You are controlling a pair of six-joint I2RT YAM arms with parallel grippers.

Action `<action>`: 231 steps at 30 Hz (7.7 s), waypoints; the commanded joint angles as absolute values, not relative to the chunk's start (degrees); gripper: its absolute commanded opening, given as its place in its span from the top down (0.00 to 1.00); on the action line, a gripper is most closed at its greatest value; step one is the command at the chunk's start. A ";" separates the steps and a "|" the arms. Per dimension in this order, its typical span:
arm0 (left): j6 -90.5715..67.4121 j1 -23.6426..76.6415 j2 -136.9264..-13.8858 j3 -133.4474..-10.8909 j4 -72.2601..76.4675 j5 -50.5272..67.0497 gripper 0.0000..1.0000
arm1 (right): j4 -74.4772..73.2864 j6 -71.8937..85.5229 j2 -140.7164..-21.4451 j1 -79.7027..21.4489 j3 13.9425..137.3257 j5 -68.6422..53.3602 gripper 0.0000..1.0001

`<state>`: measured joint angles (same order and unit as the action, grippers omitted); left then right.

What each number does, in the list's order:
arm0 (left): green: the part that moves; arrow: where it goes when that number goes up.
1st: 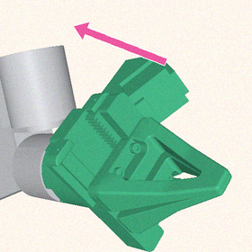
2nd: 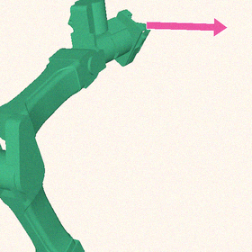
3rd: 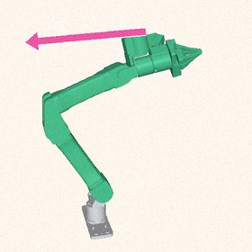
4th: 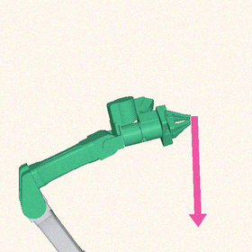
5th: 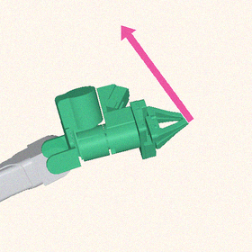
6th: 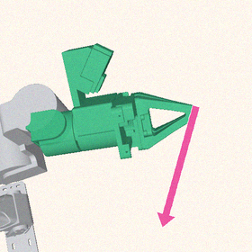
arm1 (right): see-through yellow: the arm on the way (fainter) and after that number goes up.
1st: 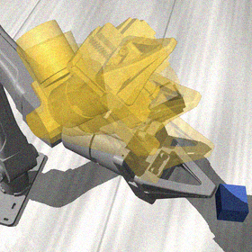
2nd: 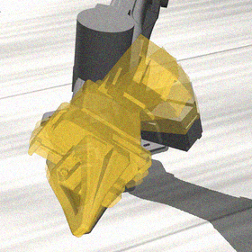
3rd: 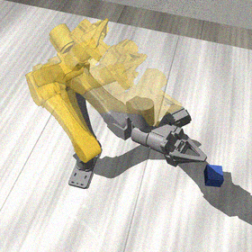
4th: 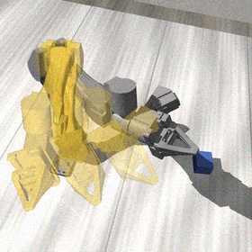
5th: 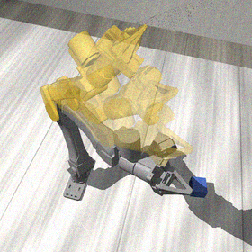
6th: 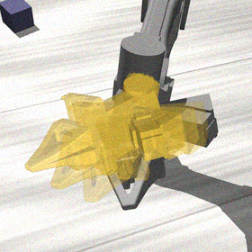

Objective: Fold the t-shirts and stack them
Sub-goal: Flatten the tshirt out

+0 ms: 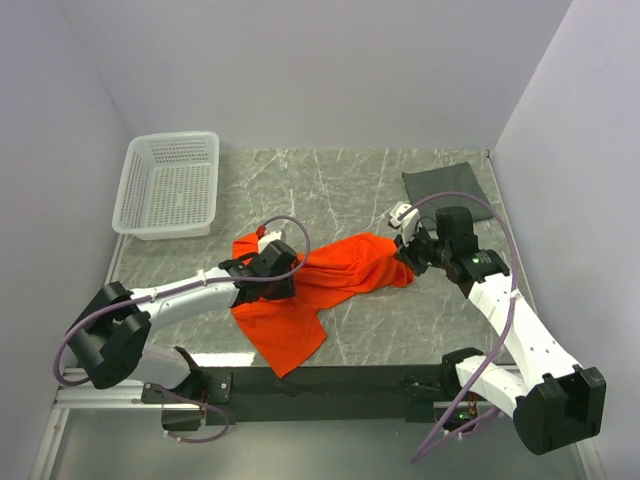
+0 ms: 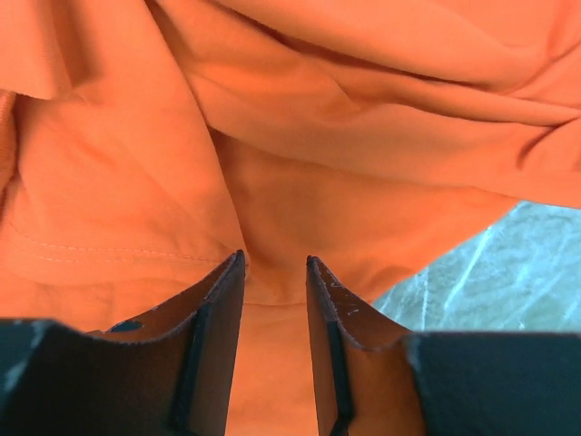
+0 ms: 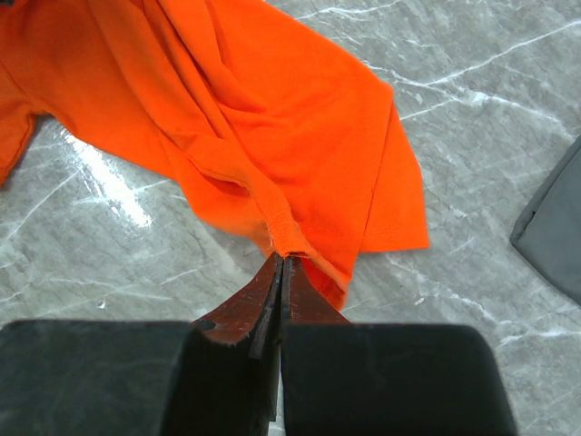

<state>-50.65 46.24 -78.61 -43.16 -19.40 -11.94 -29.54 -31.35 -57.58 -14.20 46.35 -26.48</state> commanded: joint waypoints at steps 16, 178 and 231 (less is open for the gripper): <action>-49.04 49.13 -82.88 -46.67 -23.20 -17.93 0.66 | -27.60 -30.94 -57.74 -13.45 45.70 -27.33 1.00; -34.62 21.98 -101.32 -77.07 2.82 -13.88 0.99 | -16.52 -26.28 -87.06 -0.97 67.49 -17.67 1.00; -39.17 15.03 -75.71 -68.16 -12.47 11.08 0.27 | -53.17 -70.87 -72.62 -0.26 54.00 -32.62 0.39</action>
<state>-33.74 14.96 -87.64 -77.45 -12.23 5.39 -40.91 -48.82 -78.11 -0.27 62.37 -29.74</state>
